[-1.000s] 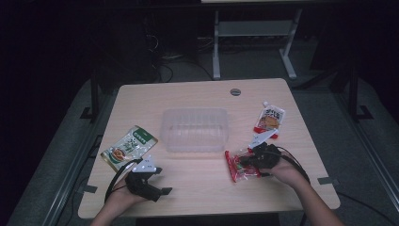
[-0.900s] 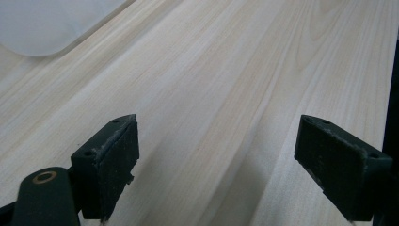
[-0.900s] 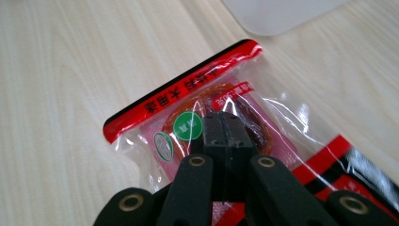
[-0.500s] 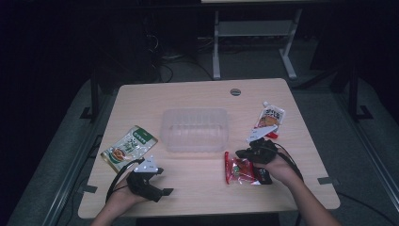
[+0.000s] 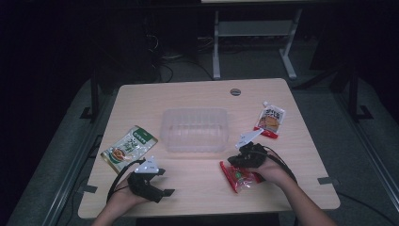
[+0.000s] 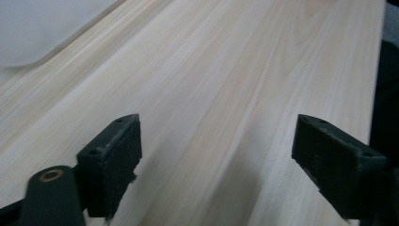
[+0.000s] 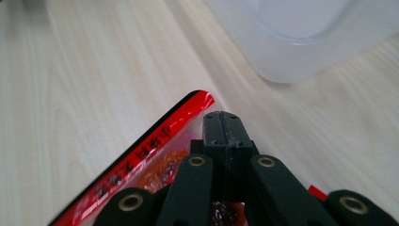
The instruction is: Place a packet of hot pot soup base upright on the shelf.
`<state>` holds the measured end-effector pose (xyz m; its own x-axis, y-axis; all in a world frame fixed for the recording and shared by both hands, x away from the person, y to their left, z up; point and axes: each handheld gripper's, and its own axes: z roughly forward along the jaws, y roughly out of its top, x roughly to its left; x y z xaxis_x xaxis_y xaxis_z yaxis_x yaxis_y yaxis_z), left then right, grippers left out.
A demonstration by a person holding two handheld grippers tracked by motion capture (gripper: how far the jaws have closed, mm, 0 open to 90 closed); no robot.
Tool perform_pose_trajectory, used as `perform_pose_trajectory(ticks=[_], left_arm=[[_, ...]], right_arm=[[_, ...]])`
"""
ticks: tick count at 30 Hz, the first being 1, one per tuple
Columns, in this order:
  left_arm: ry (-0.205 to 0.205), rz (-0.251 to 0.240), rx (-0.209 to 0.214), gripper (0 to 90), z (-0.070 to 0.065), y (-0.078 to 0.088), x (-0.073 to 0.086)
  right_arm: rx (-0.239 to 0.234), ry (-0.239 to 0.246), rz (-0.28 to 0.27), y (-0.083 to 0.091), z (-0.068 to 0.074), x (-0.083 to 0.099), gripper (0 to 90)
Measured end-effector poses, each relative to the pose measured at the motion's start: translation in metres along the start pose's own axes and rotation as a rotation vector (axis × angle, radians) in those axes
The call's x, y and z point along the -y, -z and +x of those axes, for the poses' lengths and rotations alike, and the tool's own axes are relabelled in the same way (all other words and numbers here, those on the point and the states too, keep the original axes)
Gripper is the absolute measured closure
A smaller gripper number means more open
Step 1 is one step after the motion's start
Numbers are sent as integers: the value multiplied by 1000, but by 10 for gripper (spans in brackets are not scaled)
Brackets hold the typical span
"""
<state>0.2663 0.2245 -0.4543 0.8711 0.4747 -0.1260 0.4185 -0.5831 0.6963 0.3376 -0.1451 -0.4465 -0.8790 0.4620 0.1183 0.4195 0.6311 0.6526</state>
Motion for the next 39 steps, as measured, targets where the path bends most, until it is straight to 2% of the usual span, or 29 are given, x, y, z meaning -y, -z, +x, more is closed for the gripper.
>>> perform_pose_trajectory(ticks=[2,3,4,7,8,10,11,15,19,21,24,27,30,31,32,33,34,35,39], left_arm=[[-5,-10,12,183,-4,-3,-3],[-16,-15,20,204,-6,-4,-6],[-16,-15,20,215,-6,-4,-6],[-24,-31,37,241,-11,-9,-13],[-24,-35,50,285,-12,-11,-18],[-23,-43,54,336,-14,-12,-20],[-24,-62,59,362,-17,-14,-26],[-31,-53,67,495,-21,-17,-38],[-22,-51,89,607,-25,-22,-50],[-22,-51,100,682,-27,-26,-57],[-22,-46,96,807,-29,-30,-64],[-27,-52,107,893,-31,-38,-79],[-37,-59,116,897,-33,-44,-87],[-56,-52,114,896,-36,-49,-92],[-56,-52,114,897,-36,-49,-92],[-73,-52,119,896,-39,-58,-98],[-73,-52,119,897,-39,-58,-98],[-89,-47,123,896,-41,-67,-103],[-104,-42,135,896,-42,-79,-109]], right_arm=[[4,4,-9,2,0,0,893],[-4,-28,-38,9,-1,0,870],[-4,-28,-38,9,-1,0,870],[15,-48,-63,20,-5,4,783],[39,-61,-68,27,-3,8,702],[45,-66,-68,30,-3,9,668],[65,-86,-73,39,-3,15,597],[103,-119,-94,57,-4,24,509],[120,-153,-124,70,-5,35,459],[126,-162,-129,73,-4,39,432],[135,-164,-132,76,-2,44,410],[149,-174,-132,81,3,51,376],[156,-164,-136,82,2,54,366],[165,-176,-145,84,0,54,357],[165,-176,-145,84,0,54,357],[160,-192,-159,84,-2,55,350],[157,-192,-161,85,-3,56,350],[159,-187,-157,84,-5,57,347],[162,-194,-149,84,-8,59,342]])
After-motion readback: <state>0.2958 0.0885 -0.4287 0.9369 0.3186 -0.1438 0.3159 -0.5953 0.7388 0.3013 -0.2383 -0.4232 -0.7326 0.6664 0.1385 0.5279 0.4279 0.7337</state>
